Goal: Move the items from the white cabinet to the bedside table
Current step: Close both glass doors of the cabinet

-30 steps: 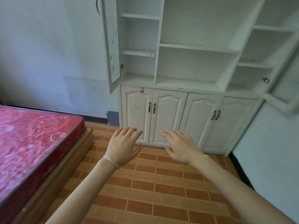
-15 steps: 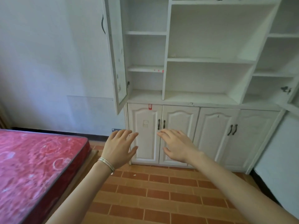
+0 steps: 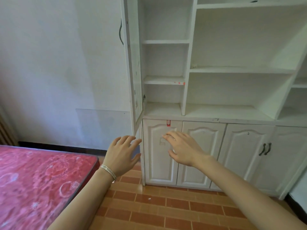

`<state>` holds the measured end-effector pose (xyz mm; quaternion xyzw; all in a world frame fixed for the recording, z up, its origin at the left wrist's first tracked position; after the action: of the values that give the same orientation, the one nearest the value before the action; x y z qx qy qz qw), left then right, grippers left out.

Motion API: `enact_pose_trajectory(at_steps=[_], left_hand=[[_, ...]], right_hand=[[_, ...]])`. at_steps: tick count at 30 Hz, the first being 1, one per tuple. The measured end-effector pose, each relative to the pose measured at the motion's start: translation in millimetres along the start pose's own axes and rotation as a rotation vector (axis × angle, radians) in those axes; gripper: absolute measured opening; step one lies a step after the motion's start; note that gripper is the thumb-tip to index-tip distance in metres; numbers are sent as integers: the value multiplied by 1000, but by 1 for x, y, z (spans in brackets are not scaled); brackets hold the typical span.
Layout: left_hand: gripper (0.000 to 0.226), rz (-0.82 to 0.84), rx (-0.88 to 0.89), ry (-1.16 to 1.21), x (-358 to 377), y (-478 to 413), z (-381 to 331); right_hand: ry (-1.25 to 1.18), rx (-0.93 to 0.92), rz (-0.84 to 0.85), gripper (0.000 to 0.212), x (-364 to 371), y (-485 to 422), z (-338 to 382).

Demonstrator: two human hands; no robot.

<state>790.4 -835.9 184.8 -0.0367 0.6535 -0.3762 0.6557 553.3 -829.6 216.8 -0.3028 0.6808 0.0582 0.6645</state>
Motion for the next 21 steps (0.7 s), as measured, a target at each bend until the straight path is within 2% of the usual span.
enact_pose_trajectory(at_steps=[7,13,21], left_hand=[[45,59,-55,-16,48,-37,39],[41,15,-67,-62,72,-104,73],[55,25,-184,-127,95,-177,135]], right_hand=[[11,-27,52,55,37,-65,-32],[27,-62,2,54,50,-146,-80],[18,-118,-28,56,62,-240,-112]])
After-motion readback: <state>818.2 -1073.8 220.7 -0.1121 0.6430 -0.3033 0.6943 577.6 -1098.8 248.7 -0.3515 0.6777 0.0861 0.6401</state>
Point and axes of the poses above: each hand's wrist, its own y-axis away from the middle knuckle, its own x-axis out of the palm, z = x × y, the point moved 1 cm from there along -y, towards the middle knuckle, and after that the axes turned 1 degree about x, right-handed, at the moved point
